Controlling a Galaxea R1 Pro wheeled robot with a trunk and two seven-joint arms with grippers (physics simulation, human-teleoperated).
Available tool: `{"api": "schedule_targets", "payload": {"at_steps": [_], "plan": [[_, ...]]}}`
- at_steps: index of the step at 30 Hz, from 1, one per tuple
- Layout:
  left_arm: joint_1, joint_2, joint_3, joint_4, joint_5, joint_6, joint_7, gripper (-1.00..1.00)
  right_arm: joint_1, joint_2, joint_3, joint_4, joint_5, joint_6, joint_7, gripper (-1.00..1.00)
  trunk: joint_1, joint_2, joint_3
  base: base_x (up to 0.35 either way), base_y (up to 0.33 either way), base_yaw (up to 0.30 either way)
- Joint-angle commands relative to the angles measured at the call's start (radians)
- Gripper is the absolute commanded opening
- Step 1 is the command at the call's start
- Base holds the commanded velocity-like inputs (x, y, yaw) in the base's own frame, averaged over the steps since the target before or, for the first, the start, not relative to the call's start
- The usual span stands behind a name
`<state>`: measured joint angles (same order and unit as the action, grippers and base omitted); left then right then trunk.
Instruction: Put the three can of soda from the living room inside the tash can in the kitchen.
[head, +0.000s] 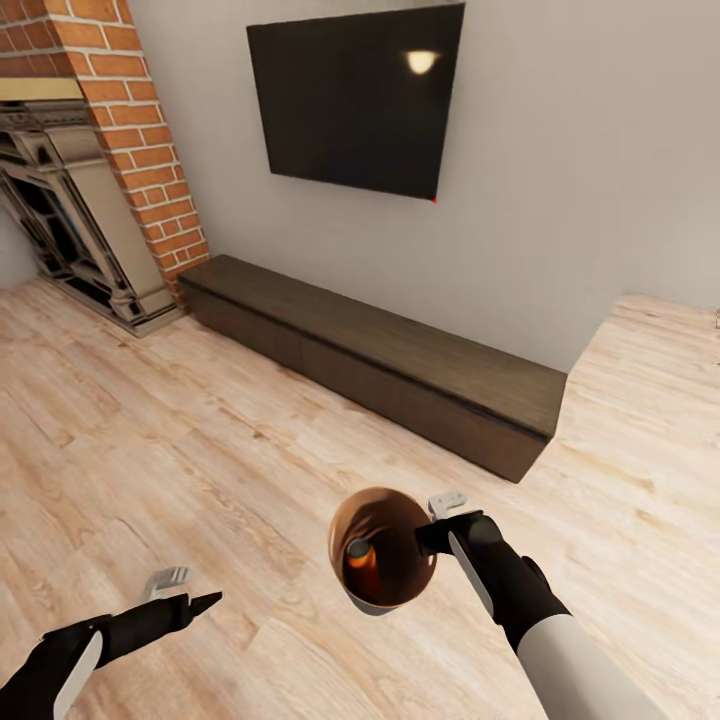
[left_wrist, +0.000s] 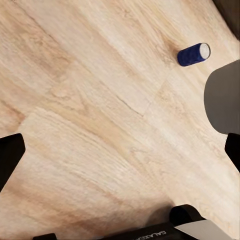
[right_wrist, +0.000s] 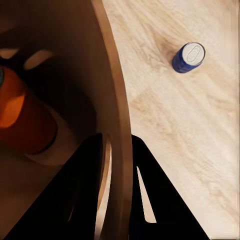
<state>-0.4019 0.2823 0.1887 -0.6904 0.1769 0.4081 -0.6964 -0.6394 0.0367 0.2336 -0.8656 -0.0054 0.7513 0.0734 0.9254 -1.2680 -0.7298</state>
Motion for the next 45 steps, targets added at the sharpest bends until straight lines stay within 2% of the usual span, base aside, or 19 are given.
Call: {"api": "schedule_targets", "payload": {"at_steps": [1, 13, 38, 45], "plan": [[0.0, -0.001, 0.0, 0.0, 0.0, 0.0, 0.0, 1.0, 0.0, 0.0, 0.0, 0.0, -0.018, 0.0, 0.005, -1.0, 0.0, 0.0, 0.001, 0.0, 0.0, -0.23], [0.0, -0.005, 0.0, 0.0, 0.0, 0.0, 0.0, 1.0, 0.001, 0.0, 0.0, -0.001, -0.015, -0.001, 0.005, -1.0, 0.0, 0.0, 0.013, 0.0, 0.0, -0.118], [0.0, -0.007, -0.001, 0.0, 0.0, 0.0, 0.0, 1.0, 0.001, 0.0, 0.0, 0.0, -0.015, -0.001, 0.005, -1.0, 0.0, 0.0, 0.053, 0.0, 0.0, -0.005], [0.0, -0.011, -0.001, 0.0, 0.0, 0.0, 0.0, 1.0, 0.001, 0.001, 0.0, 0.0, -0.015, -0.001, 0.005, -1.0, 0.0, 0.0, 0.058, 0.0, 0.0, 0.0]]}}
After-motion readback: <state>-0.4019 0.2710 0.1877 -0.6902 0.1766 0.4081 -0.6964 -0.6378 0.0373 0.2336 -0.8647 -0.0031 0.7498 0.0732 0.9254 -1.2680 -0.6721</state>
